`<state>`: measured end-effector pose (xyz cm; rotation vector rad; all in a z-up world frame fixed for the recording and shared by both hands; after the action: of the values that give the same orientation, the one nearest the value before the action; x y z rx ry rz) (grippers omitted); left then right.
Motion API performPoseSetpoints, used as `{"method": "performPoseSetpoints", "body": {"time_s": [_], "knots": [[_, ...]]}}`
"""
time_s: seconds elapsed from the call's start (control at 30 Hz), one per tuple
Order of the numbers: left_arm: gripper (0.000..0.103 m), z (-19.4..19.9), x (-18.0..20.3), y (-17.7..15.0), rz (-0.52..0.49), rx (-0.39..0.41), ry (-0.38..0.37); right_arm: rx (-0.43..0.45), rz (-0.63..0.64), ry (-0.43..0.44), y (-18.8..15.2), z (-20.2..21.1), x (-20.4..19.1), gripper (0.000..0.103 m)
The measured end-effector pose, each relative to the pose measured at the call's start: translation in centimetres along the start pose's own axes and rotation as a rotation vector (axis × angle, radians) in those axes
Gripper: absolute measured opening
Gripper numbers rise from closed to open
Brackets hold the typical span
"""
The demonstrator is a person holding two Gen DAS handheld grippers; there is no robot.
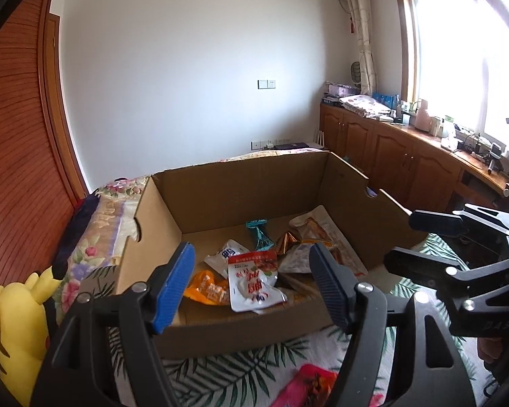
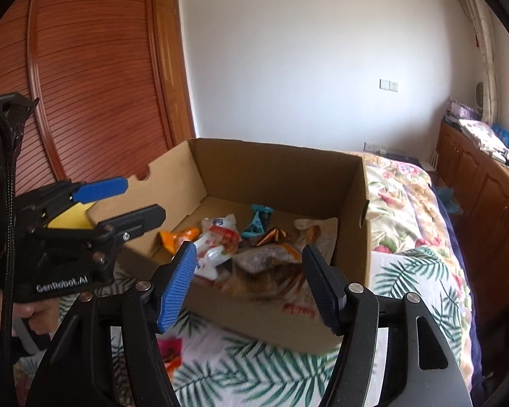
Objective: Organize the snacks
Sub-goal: 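Open both tools to release the packs into the box, then move both open tools back toward the remaining snacks on the bed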
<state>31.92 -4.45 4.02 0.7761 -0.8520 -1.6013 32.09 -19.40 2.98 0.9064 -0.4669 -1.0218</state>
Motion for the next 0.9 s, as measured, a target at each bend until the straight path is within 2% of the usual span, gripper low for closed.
{"method": "performPoseSetpoints", "body": {"time_s": [0.2,0.43,0.73,0.9], "knots": [[0.071,2.8,0.3,-1.7,-0.006,-0.003,0.002,-0.01,-0.012,0.014,-2.0,2.9,-1.3,0.066],[0.071,4.3,0.9,-4.8,-0.002,-0.036,-0.011,-0.046,-0.006,0.021,-5.1,4.4,-3.0,0.066],[0.071,3.5,1.1,-10.1,0.032,-0.135,-0.021,-0.139,-0.027,0.045,-10.7,4.0,-4.2,0.066],[0.071,3.3,0.8,-11.9,0.058,-0.168,-0.022,-0.186,-0.017,0.059,-12.9,3.2,-5.1,0.066]]}}
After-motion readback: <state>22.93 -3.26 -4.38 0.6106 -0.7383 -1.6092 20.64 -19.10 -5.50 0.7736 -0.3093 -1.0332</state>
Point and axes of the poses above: each gripper's, at about its wrist camera, not at the fingertips, and z roughly against the way its jaws point, x to its right, y to its top, the point moved 4 cm from there along -z, roughly the way its jaws point, and after that the axes turned 3 degrees about y, right-handed, at the moved point
